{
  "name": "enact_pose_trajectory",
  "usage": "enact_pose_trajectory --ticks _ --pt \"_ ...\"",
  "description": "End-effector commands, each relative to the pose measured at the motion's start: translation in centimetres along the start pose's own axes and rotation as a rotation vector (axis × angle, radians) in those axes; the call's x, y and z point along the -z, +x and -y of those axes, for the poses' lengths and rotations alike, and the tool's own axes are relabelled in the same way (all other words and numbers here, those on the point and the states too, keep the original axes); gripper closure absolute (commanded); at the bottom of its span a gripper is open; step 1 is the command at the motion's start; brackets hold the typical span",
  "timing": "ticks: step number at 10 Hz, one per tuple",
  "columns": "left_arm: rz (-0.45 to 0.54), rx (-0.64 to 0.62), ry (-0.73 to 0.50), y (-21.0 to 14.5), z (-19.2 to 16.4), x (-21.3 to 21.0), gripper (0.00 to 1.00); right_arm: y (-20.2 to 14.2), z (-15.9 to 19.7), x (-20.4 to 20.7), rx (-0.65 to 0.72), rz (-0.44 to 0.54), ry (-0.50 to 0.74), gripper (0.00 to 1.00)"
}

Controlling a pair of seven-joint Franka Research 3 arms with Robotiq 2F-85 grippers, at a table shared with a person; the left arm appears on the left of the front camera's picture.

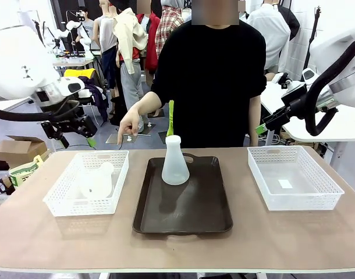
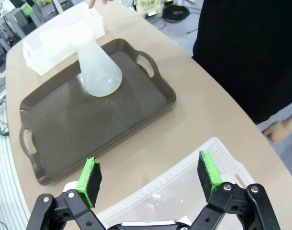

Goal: Prepare the laboratory tools.
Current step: Pick up the Big flask that the person points to.

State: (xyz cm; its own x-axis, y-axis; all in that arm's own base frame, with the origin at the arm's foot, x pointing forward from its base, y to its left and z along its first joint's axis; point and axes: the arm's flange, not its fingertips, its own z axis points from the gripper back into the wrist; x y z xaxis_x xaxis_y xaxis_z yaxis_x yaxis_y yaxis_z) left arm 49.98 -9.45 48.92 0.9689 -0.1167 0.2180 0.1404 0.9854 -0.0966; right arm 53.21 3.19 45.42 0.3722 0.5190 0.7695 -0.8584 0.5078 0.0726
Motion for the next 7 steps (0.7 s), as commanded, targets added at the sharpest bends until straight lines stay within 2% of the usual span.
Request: enact_pose_trajectory --ticks 1,5,7 --pt "-0.007 -0.036 0.038 2.9 0.7 1.8 0.00 0.0 -0.1 -0.1 0.008 -0.018 -0.001 0.00" --pt "-0.072 -0.096 0.124 8.7 -0.1 7.8 0.00 0.0 -0.1 -0.1 0.008 -0.018 -0.001 0.00" --pt "-0.086 -0.098 0.108 10.1 -0.2 10.6 0.00 0.0 -0.1 -0.1 0.008 -0.018 -0.001 0.00"
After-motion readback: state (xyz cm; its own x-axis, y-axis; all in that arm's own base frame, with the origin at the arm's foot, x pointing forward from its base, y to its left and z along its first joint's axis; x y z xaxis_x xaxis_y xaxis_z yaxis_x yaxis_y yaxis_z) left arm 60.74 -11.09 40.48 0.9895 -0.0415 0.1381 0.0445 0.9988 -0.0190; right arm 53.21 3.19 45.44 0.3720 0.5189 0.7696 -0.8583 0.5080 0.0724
